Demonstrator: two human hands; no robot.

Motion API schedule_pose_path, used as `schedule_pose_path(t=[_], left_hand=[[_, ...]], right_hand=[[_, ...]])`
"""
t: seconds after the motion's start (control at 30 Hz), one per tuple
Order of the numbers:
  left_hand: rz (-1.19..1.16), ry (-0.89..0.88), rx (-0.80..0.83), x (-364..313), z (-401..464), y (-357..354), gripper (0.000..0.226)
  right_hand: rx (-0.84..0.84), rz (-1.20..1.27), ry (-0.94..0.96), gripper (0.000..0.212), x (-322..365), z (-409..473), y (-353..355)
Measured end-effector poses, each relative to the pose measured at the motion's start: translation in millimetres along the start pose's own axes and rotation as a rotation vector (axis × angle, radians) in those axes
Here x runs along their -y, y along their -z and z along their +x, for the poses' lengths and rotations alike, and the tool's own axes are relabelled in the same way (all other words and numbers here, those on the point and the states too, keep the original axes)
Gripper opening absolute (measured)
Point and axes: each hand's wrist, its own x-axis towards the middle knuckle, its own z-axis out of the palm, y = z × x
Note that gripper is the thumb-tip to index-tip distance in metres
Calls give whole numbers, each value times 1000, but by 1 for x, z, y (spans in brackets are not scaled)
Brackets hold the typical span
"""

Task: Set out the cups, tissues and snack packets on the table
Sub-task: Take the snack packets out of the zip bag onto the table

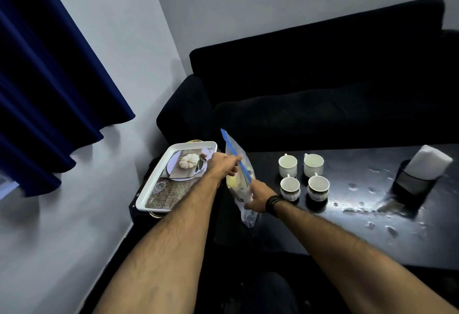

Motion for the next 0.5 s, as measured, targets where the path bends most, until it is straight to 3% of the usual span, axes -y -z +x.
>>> schedule_pose_path(t=[0.1,0.17,0.23,0.3,0.4,0.5], left_hand=[[48,-28,-24,1,-1,1,23],[17,-51,-13,4,0,1,27],[-41,-85,11,8,-1,1,27],[-96,-99,41,12,-6,-1,25],[-212,-85,100,13,-16,-10,26],[-299,-23,92,14,-25,-18,24]], right_hand=[[56,-106,62,76,0,1,16],[-1,-145,79,50,3,2,34],[-157,16,26,29,10,4,52],[-256,381,-45,19,24,1,70],[-188,718,-20,36,41,-9,87],[-167,659,-21,39,46,-21,94]])
